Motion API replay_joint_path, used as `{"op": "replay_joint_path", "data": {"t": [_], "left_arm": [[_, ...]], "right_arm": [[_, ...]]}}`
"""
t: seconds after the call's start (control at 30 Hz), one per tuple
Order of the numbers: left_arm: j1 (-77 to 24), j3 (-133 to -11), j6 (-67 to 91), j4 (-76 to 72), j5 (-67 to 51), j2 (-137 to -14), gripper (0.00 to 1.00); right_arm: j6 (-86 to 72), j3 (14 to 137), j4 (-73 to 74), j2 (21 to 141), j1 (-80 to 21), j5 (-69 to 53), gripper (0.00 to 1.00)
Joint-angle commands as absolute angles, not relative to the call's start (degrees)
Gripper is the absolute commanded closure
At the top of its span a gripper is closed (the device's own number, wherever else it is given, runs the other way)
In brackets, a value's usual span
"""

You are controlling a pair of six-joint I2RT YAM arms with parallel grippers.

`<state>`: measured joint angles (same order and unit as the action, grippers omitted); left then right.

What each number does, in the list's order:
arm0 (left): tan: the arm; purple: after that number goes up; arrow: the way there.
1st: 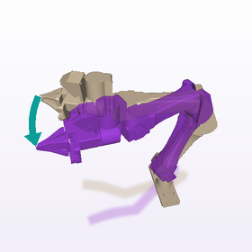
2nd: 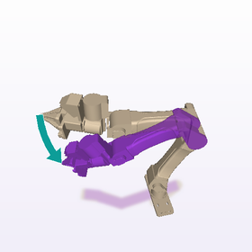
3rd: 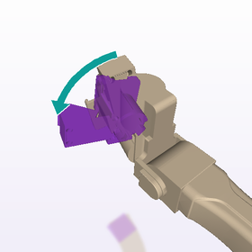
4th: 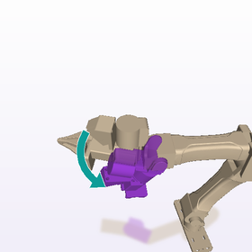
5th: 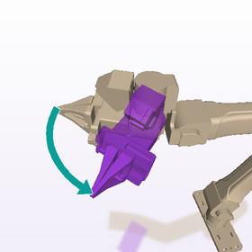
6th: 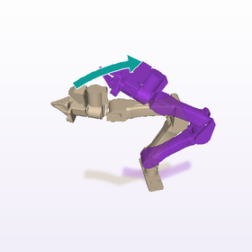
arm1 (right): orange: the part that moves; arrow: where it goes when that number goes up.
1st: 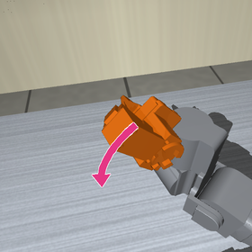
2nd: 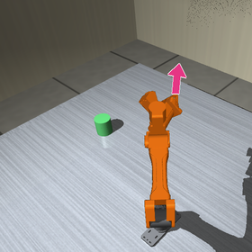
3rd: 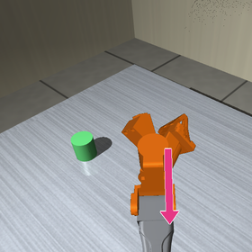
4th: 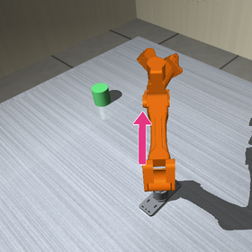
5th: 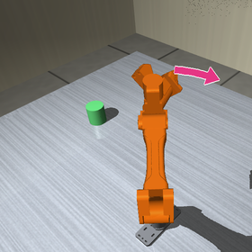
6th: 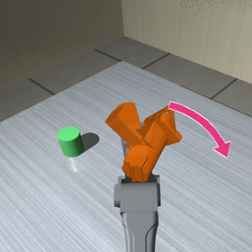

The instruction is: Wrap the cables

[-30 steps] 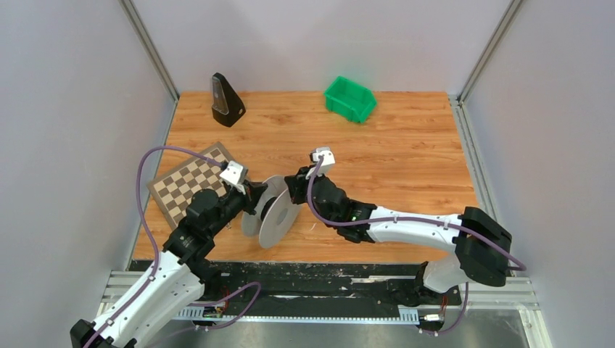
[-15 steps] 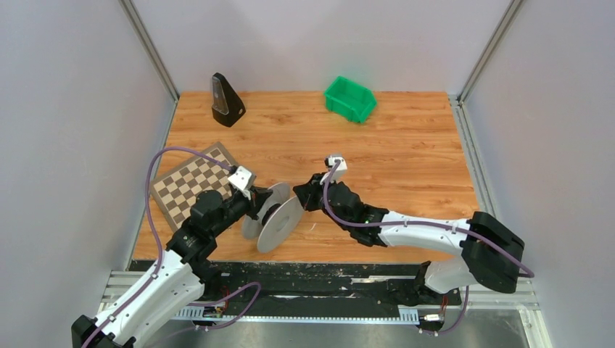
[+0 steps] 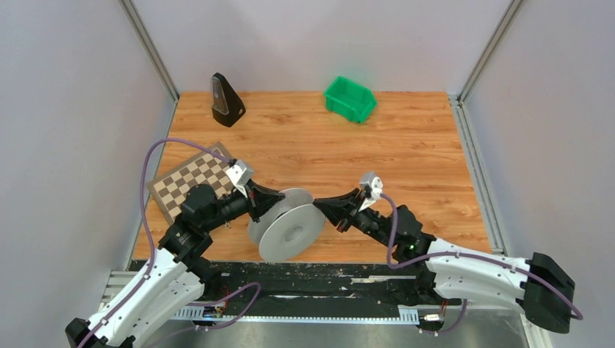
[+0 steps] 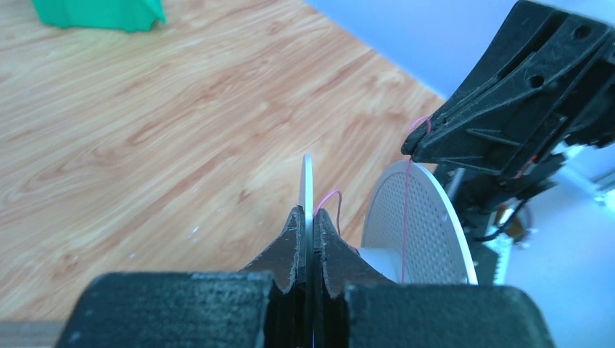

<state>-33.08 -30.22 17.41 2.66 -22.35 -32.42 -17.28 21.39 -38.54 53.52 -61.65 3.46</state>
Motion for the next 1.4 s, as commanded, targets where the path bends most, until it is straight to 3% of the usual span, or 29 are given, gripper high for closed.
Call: {"op": "replay_joint_path", "data": {"t": [0.0, 0.2, 0.53, 0.73, 0.93, 1.23, 1.37], "left_arm": [[-32.53, -36.66, 26.63, -7.28, -26.35, -31.72, 1.0], [-32.52, -36.85, 33.88, -13.37, -31.69, -32.23, 1.0], [-32.56, -37.82, 32.05, -12.46, -34.6, -32.49, 1.0], [-32.52, -42.27, 15.68, 1.8, -39.1, -35.44, 1.0], [-32.53, -45.23, 3.42, 6.08, -54.54, -38.82, 1.0], [-32.54, -49.45, -25.86, 23.46, -63.64, -42.15, 1.0], [-32.55, -50.53, -30.74, 27.0, -65.87, -44.53, 1.0]], "right_arm": [[-7.89, 17.89, -38.57, 46.64, -61.53, -5.73, 1.0], [-6.53, 16.24, -35.95, 39.42, -60.36, -9.05, 1.0], [-7.57, 18.8, -29.31, 35.29, -60.27, -5.41, 1.0], [-7.27, 25.92, -16.01, 32.31, -60.29, -0.86, 0.84], [-4.03, 24.59, -14.28, 27.59, -60.27, -5.16, 0.68], [18.88, 25.29, -8.55, 25.65, -60.28, -20.15, 0.52], [22.26, 27.73, -6.82, 29.59, -60.4, -24.96, 0.51]]}}
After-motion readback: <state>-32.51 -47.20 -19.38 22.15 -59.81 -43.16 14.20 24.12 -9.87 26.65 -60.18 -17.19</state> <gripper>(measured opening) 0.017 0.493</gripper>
